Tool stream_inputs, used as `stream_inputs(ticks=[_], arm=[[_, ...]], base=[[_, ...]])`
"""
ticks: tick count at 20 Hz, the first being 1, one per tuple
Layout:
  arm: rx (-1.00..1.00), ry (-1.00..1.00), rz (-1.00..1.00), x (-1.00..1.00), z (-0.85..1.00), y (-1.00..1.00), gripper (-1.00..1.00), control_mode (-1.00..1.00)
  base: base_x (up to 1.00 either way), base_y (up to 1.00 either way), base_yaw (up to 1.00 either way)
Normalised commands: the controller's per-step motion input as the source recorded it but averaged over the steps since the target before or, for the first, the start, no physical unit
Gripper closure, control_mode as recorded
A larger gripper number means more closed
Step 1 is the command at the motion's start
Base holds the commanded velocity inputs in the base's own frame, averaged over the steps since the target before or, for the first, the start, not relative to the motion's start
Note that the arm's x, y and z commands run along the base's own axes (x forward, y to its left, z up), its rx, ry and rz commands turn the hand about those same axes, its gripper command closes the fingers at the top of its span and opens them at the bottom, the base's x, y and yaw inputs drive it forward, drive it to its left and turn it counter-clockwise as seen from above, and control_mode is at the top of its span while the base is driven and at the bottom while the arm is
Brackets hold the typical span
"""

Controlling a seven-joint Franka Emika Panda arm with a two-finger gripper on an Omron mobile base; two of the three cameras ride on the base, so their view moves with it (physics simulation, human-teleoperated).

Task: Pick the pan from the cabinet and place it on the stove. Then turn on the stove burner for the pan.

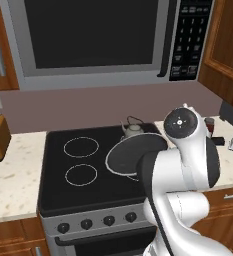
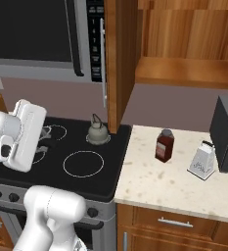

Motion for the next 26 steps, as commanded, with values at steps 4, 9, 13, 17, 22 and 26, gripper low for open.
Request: stream_inputs(ticks=[4,9,13,17,22,26], arm=[[0.0,0.0,0.0,0.0,0.0,0.0,1.0,-1.0],[0.0,0.0,0.0,0.01,-0.06,0.17,1.0,-1.0],[0.0,0.01,-0.01,0.13,-0.18,0.57,1.0,-1.0],[0.0,0.0,-0.04,0.24,-0.22,0.76,1.0,-1.0],[0.02,-0.04,-0.03,0.25,-0.22,0.55,1.0,-1.0],[0.08,-0.14,-0.01,0.19,-0.25,0.43,1.0,-1.0]], base=[[0.0,0.0,0.0],[0.0,0.0,0.0],[0.0,0.0,0.0],[0.0,0.0,0.0],[0.0,0.0,0.0],[0.0,0.0,0.0]])
